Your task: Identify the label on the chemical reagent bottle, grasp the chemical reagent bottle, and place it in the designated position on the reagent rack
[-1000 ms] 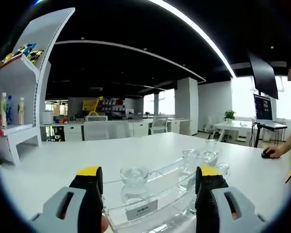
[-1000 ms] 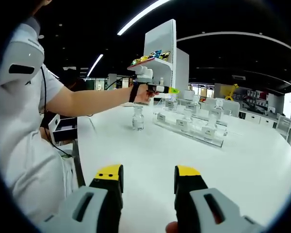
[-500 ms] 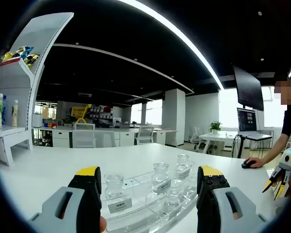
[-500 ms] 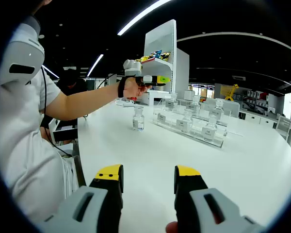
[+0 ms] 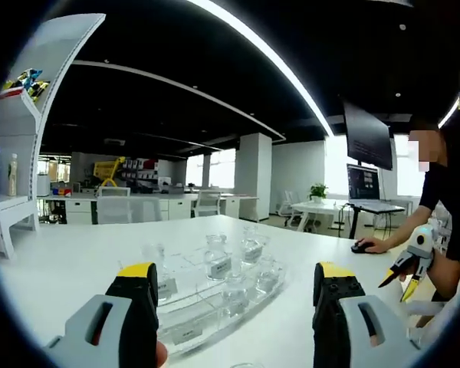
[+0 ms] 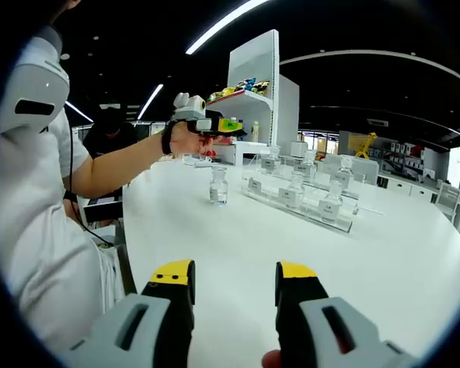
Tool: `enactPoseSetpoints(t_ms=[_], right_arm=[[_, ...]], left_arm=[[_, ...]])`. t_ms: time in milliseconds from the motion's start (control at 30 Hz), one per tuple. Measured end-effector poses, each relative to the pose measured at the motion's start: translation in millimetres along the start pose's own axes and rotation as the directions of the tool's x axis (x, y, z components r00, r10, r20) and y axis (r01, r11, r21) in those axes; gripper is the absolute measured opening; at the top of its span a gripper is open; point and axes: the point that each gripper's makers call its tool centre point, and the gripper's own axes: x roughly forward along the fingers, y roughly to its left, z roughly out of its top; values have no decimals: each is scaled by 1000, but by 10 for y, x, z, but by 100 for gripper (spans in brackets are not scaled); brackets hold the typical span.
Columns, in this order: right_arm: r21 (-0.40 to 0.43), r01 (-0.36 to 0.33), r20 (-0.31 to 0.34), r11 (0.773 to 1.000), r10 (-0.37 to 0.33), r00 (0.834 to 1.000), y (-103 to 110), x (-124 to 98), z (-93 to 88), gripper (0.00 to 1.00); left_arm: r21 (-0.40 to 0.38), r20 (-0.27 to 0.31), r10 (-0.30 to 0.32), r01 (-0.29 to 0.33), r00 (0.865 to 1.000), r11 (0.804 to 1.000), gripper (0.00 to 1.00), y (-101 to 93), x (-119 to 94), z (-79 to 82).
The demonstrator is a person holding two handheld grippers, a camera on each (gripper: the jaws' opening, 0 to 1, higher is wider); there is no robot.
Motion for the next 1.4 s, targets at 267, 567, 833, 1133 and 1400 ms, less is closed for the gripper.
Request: enactPoseSetpoints(t_ms=[267, 567, 833, 1133, 1400], right_arm=[[-1, -3, -2, 1000, 3, 1000, 6, -15, 2, 40], [0, -2, -1, 1000, 2, 1000, -4, -21, 1, 40], [3, -7, -5, 1000, 7, 1000, 13, 10, -27, 40], [2, -17, -6, 1000, 17, 1000, 33, 44, -26, 40], [-1, -13, 1, 1000, 13, 1000, 25, 39, 8, 40]], left_arm=[[56, -68, -23, 27, 997, 998, 84, -217, -271, -336], [49, -57, -4, 7, 998, 999, 84, -349, -548, -475], [1, -8, 26, -26, 1000, 1000, 83, -304, -708, -458], [43, -39, 11, -9, 999, 999, 84, -372, -771, -559], [50, -39, 17, -15, 999, 999, 83, -378, -813, -588]])
